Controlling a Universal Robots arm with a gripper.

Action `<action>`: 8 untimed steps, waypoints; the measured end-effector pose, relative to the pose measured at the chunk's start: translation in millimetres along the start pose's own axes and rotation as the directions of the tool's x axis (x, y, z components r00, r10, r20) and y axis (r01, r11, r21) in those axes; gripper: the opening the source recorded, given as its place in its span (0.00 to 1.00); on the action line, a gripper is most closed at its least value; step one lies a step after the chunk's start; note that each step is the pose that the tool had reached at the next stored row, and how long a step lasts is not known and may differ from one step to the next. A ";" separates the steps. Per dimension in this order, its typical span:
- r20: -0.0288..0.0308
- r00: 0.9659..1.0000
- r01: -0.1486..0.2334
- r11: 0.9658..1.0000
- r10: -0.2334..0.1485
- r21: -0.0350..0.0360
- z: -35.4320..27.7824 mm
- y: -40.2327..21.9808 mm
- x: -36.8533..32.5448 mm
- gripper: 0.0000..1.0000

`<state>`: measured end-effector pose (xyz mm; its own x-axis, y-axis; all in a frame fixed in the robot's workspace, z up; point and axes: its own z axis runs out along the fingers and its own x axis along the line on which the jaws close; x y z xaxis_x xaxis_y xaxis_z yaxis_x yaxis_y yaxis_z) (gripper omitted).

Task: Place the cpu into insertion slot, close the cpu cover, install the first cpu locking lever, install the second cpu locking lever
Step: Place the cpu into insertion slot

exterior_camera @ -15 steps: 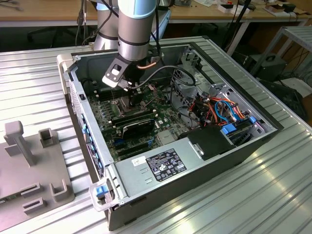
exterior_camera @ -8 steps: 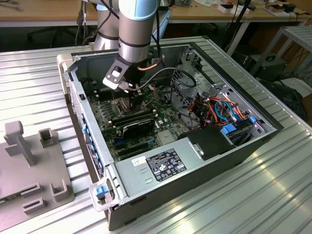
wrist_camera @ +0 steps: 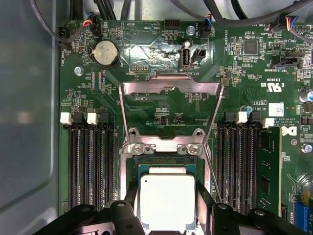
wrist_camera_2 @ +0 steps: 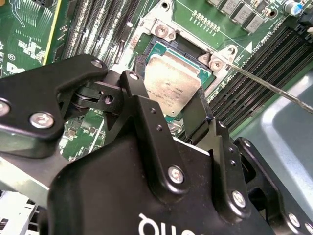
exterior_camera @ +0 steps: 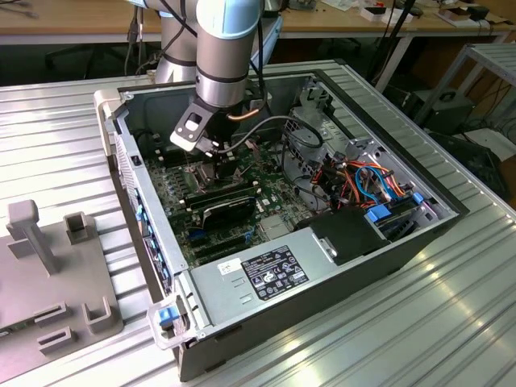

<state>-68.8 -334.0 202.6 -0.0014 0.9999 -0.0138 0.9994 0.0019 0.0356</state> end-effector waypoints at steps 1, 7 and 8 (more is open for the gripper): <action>0.000 1.000 0.000 1.000 0.000 0.000 0.1 0.2 0.1 0.55; 0.000 1.000 0.000 1.000 0.000 0.001 1.2 4.1 1.4 0.55; 0.000 1.000 0.000 1.000 0.000 0.003 1.8 4.2 1.5 0.55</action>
<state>-64.5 -332.5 200.9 -0.0014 0.9999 -0.0137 0.9995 0.0018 0.0327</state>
